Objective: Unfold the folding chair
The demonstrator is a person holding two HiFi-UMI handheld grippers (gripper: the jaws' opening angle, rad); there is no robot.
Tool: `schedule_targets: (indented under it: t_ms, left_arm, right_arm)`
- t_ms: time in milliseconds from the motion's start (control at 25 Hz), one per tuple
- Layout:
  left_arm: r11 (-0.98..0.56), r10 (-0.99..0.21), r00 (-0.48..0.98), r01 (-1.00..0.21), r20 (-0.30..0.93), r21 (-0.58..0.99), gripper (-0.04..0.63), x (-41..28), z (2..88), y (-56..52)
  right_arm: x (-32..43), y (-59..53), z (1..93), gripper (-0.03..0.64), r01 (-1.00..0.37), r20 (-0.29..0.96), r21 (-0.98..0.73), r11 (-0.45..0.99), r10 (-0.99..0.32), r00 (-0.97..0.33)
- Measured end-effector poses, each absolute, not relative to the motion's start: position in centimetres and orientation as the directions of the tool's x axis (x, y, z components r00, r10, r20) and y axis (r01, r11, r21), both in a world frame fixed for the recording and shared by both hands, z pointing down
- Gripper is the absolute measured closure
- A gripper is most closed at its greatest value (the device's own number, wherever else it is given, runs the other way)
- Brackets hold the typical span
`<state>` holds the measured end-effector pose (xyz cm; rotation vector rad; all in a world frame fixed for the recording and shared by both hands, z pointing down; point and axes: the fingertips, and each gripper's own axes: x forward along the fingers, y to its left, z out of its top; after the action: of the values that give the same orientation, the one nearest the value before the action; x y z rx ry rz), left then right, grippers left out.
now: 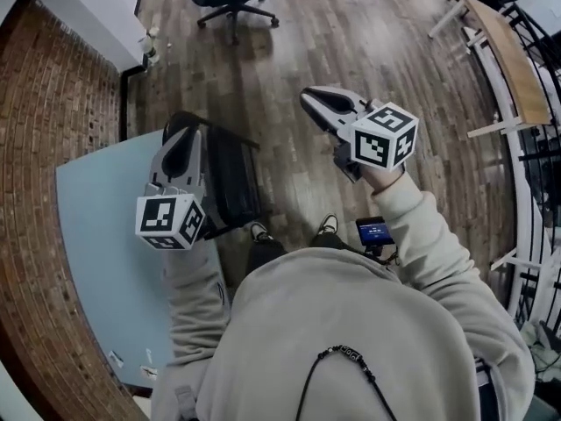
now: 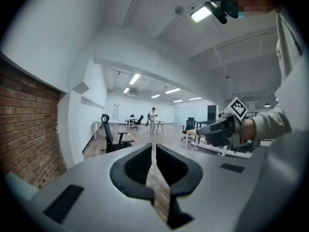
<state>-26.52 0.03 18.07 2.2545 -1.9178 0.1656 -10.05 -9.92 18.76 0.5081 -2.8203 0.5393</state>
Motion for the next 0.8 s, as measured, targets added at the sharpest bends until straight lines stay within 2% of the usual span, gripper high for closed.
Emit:
schedule_targets:
  t_ms: [40,80,120,200,240,280,400,480,640,760,800]
  left_arm:
    - [-0.132,-0.958,0.139,-0.990,0.249,0.043,0.581,-28.4,20.1,0.6]
    - [-0.106,-0.945,0.108,-0.994,0.309,0.024,0.567,-30.4,22.4,1.3]
    - [-0.074,-0.925,0.074,-0.997,0.373,0.014,0.505,-32.2,24.9,2.1]
    - [-0.012,-0.870,0.027,-0.999,0.493,0.034,0.333,-35.2,29.8,3.7]
    - [0.013,-0.838,0.017,-0.999,0.545,0.050,0.266,-36.3,32.1,4.3]
    - [0.028,-0.806,0.011,-0.998,0.592,0.057,0.232,-37.2,34.3,5.0]
    - [0.017,-0.714,0.037,-0.997,0.699,0.071,0.215,-38.8,39.5,6.6]
    - [0.013,-0.666,0.095,-0.990,0.739,0.139,0.209,-39.3,42.1,7.4]
    - [-0.005,-0.593,0.160,-0.981,0.789,0.196,0.209,-39.5,46.0,8.6]
    - [-0.027,-0.539,0.217,-0.970,0.814,0.241,0.213,-38.6,47.8,9.2]
    - [-0.029,-0.522,0.236,-0.965,0.820,0.259,0.237,-38.3,48.2,9.3]
  right_arm:
    - [-12.2,-9.4,21.0,0.598,-0.352,0.310,-0.342,0.871,-0.249,-0.918]
    - [-14.4,-8.7,23.5,0.562,-0.328,0.344,-0.362,0.872,-0.202,-0.917]
    - [-16.4,-7.9,26.2,0.509,-0.307,0.382,-0.383,0.872,-0.153,-0.911]
    - [-20.1,-6.2,32.3,0.428,-0.282,0.460,-0.444,0.850,-0.054,-0.886]
    - [-21.9,-5.2,35.5,0.413,-0.277,0.493,-0.485,0.829,-0.002,-0.870]
    - [-23.5,-4.0,38.7,0.402,-0.273,0.520,-0.527,0.805,0.051,-0.853]
    - [-28.1,1.2,48.5,0.360,-0.273,0.594,-0.630,0.727,0.224,-0.773]
    - [-30.3,3.8,54.8,0.330,-0.323,0.655,-0.645,0.692,0.283,-0.701]
    - [-32.8,5.3,64.3,0.293,-0.486,0.748,-0.621,0.615,0.280,-0.601]
    - [-34.2,4.8,67.8,0.293,-0.551,0.783,-0.586,0.594,0.242,-0.573]
    - [-34.6,4.6,68.6,0.293,-0.565,0.789,-0.581,0.586,0.235,-0.567]
